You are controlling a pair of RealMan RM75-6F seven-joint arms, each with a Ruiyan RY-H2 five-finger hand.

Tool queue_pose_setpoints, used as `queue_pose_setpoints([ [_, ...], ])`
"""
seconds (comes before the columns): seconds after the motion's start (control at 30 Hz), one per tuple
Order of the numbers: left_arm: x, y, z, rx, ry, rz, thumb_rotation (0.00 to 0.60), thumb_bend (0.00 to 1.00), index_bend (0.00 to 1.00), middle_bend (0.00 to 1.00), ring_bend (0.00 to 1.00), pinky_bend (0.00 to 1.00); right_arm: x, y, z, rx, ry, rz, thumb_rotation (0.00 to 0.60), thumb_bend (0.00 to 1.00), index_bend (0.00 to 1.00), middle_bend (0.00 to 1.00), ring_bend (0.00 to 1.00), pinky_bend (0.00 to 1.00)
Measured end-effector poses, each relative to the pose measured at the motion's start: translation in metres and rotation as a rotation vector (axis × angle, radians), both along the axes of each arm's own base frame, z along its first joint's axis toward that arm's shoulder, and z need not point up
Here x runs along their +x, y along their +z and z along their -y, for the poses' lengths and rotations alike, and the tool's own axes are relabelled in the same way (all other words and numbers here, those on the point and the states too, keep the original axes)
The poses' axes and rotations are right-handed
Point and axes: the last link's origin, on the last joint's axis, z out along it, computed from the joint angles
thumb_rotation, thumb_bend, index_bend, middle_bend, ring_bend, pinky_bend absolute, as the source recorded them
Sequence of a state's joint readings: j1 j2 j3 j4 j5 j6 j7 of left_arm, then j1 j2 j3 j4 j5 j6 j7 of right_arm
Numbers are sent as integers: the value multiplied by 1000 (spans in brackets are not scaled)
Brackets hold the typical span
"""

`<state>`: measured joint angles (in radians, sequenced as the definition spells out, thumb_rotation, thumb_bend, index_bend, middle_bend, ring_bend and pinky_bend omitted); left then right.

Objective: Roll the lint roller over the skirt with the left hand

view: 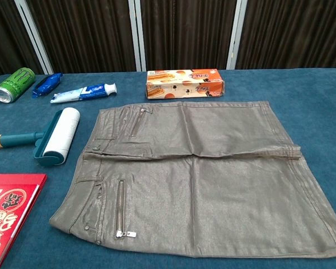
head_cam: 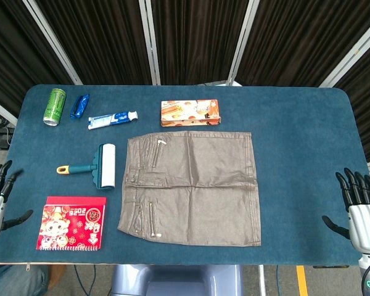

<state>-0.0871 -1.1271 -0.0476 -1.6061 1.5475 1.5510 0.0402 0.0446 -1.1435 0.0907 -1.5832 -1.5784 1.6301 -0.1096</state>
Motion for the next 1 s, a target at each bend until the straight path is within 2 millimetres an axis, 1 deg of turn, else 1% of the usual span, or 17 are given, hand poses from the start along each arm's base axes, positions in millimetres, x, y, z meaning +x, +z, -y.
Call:
queue_pose_setpoints([
  [0.27, -2, -5, -3, -25, 8, -2, 600, 0, 0, 0, 0, 0, 0, 0, 1, -1, -7, -3, 600, 0, 0, 0, 0, 0],
  [0.37, -2, -10, -10, -42, 9, 7, 600, 1, 0, 0, 0, 0, 0, 0, 2, 1, -9, -2, 600, 0, 0, 0, 0, 0],
  [0.47, -2, -19, -24, -73, 20, 19, 600, 46, 0, 0, 0, 0, 0, -1, 5, 6, -15, 0, 600, 0, 0, 0, 0, 0],
  [0.5, -2, -26, -33, -96, 30, 26, 600, 84, 0, 0, 0, 0, -1, -1, 6, 8, -19, -2, 600, 0, 0, 0, 0, 0],
  [0.57, -2, -34, -45, -123, 43, 30, 600, 170, 5, 0, 0, 0, -2, -3, 7, 14, -30, -8, 600, 0, 0, 0, 0, 0],
  [0.67, 0, -54, -76, -178, 72, 32, 600, 348, 58, 1, 0, 1, -6, -5, 11, 27, -61, -6, 600, 0, 0, 0, 0, 0],
  [0.7, 2, -63, -89, -198, 84, 31, 600, 397, 80, 11, 0, 7, -8, -6, 13, 31, -76, -2, 600, 0, 0, 0, 0, 0],
  [0.77, 6, -77, -110, -223, 98, 28, 600, 460, 115, 51, 1, 24, -11, -6, 16, 33, -97, 1, 600, 0, 0, 0, 0, 0],
  [0.8, 9, -86, -123, -234, 106, 25, 600, 484, 132, 73, 2, 33, -12, -6, 18, 31, -106, 2, 600, 0, 0, 0, 0, 0],
  [0.83, 10, -91, -130, -242, 114, 25, 600, 497, 144, 84, 6, 39, -12, -5, 19, 29, -111, 1, 600, 0, 0, 0, 0, 0],
  [0.9, 12, -102, -143, -259, 143, 39, 600, 499, 165, 91, 19, 46, -12, -6, 19, 30, -117, 5, 600, 0, 0, 0, 0, 0],
  [1.0, 15, -116, -155, -290, 180, 48, 600, 500, 189, 101, 34, 58, -11, -6, 18, 44, -123, 12, 600, 0, 0, 0, 0, 0],
])
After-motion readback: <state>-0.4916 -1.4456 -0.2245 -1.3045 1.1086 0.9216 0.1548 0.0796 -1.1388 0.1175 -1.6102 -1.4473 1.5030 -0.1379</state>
